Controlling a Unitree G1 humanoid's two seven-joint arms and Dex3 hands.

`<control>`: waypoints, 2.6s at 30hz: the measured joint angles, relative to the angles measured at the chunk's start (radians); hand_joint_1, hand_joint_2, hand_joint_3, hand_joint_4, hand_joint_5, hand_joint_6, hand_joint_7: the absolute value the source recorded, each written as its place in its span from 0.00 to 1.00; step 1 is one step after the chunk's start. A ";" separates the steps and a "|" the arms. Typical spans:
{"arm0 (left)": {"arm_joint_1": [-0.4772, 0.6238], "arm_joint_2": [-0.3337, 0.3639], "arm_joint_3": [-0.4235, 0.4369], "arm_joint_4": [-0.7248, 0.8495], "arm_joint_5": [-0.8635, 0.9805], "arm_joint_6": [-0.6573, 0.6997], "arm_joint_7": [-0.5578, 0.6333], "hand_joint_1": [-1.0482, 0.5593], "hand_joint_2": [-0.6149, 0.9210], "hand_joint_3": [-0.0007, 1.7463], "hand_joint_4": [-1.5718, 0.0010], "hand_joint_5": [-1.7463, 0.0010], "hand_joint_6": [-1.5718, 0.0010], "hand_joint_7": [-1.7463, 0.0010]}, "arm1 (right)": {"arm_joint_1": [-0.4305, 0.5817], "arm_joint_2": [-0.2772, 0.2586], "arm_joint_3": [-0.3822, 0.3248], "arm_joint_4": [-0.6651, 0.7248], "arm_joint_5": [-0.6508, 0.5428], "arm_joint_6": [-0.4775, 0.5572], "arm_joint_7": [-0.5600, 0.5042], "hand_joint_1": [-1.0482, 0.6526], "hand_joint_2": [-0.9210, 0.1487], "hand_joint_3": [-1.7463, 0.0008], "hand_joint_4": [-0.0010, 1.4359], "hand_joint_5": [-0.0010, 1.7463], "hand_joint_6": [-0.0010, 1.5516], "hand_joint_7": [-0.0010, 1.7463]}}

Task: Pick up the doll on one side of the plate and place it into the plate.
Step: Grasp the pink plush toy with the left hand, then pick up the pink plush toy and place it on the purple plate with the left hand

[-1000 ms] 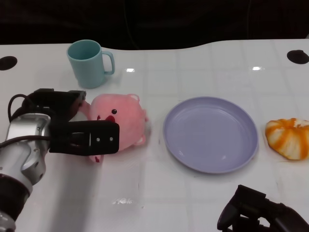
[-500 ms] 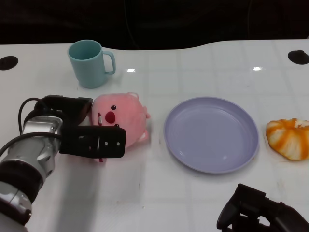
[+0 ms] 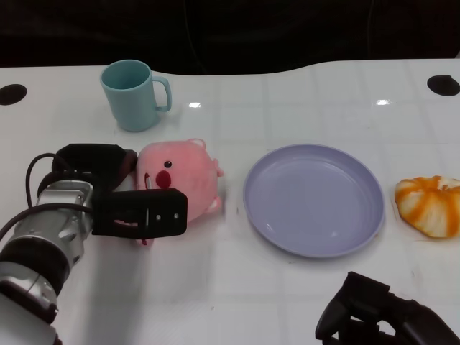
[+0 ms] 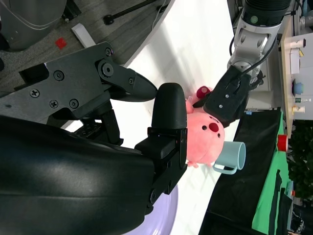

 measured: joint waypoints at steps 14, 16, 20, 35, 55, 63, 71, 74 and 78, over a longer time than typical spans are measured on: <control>0.067 0.038 0.049 -0.069 -0.073 -0.093 0.076 0.52 1.00 0.14 0.50 0.00 0.61 0.01 | -0.017 0.002 0.003 0.003 0.004 0.004 -0.009 0.47 0.10 0.58 0.46 1.00 0.28 0.97; 0.086 0.047 0.064 -0.105 -0.094 -0.100 0.072 0.51 1.00 0.16 0.50 0.00 0.62 0.00 | -0.018 0.002 0.004 0.003 0.003 0.004 -0.011 0.48 0.10 0.58 0.45 1.00 0.28 0.97; 0.126 0.075 0.096 -0.211 -0.131 -0.096 0.021 0.51 1.00 0.16 0.51 0.00 0.62 0.00 | -0.022 0.002 0.002 0.003 0.005 0.017 -0.018 0.49 0.09 0.58 0.45 1.00 0.27 0.97; 0.299 0.105 0.245 -0.720 -0.233 0.053 -0.160 0.56 0.77 0.55 0.42 0.00 0.53 0.00 | -0.026 0.001 -0.018 0.008 0.009 0.017 -0.013 0.50 0.08 0.59 0.46 1.00 0.27 0.97; 0.136 -0.110 0.148 -0.704 -0.204 0.121 -0.220 0.53 0.71 0.63 0.40 0.00 0.51 0.00 | -0.021 0.005 0.013 0.008 -0.001 0.016 -0.019 0.50 0.08 0.59 0.45 1.00 0.27 0.98; 0.063 -0.226 0.110 -0.588 -0.189 0.139 -0.209 0.53 0.76 0.57 0.43 0.00 0.53 0.00 | -0.020 0.009 0.049 0.005 -0.008 0.017 -0.028 0.49 0.09 0.59 0.46 1.00 0.27 0.98; -0.038 -0.319 0.090 -0.378 -0.193 0.093 -0.154 0.52 0.78 0.54 0.43 0.00 0.54 0.00 | -0.021 0.013 0.072 0.005 -0.015 0.017 -0.044 0.49 0.09 0.59 0.46 1.00 0.27 0.99; -0.058 -0.350 0.084 -0.300 -0.194 0.080 -0.137 0.52 0.81 0.45 0.44 0.00 0.57 0.00 | -0.024 0.014 0.077 0.005 -0.018 0.019 -0.048 0.49 0.09 0.59 0.46 1.00 0.27 0.99; -0.089 -0.372 0.084 -0.216 -0.204 0.059 -0.127 0.55 0.78 0.44 0.46 0.00 0.56 0.09 | -0.028 0.014 0.077 0.006 -0.017 0.019 -0.048 0.49 0.09 0.58 0.46 1.00 0.27 0.99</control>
